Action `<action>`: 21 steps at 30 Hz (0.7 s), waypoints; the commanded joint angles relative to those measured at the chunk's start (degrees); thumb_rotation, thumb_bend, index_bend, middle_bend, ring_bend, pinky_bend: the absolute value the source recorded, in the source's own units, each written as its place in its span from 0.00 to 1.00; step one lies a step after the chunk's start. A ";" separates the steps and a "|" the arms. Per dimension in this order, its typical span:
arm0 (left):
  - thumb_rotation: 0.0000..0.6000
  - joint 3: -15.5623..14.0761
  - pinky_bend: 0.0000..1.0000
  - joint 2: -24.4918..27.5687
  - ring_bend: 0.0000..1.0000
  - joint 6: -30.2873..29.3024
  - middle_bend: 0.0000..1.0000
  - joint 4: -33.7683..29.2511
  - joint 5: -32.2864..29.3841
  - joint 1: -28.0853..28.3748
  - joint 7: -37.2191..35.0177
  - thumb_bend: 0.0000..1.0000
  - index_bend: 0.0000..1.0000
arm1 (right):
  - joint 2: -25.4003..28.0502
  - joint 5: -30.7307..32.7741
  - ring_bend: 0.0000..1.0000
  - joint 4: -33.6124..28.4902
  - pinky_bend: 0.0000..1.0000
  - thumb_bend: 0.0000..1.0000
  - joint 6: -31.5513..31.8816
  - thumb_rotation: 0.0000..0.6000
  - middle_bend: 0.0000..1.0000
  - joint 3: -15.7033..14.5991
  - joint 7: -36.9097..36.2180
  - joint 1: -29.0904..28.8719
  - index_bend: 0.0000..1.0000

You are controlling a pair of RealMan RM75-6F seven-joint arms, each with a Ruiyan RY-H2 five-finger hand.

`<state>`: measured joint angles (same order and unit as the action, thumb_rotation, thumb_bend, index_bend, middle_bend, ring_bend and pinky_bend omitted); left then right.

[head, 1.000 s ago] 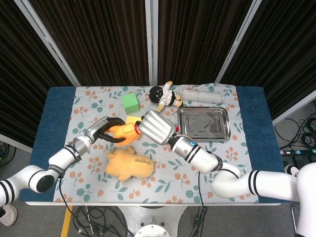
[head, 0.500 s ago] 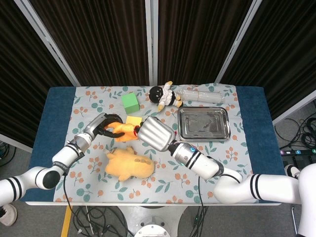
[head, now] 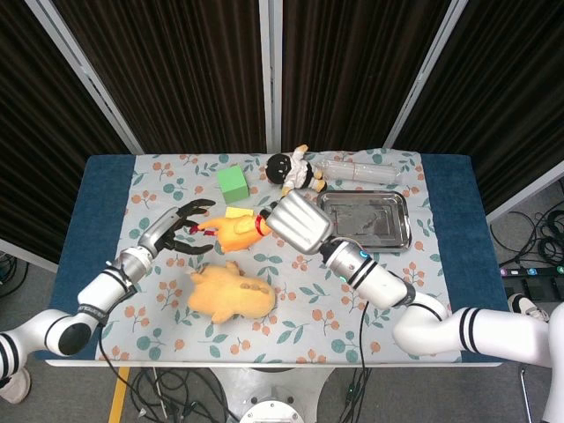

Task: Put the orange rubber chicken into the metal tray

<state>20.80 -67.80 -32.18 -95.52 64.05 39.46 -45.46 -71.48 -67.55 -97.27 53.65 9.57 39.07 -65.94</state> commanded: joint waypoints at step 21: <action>1.00 -1.80 0.29 1.61 0.14 -9.63 0.17 2.72 5.20 -5.89 -1.39 0.22 0.21 | 6.16 -4.56 0.80 20.37 1.00 0.40 -5.02 1.00 0.83 -5.85 -57.60 21.76 1.00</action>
<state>19.27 -66.03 -41.33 -92.97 69.65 33.76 -47.48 -63.85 -72.71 -82.83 53.33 4.18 -8.05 -46.98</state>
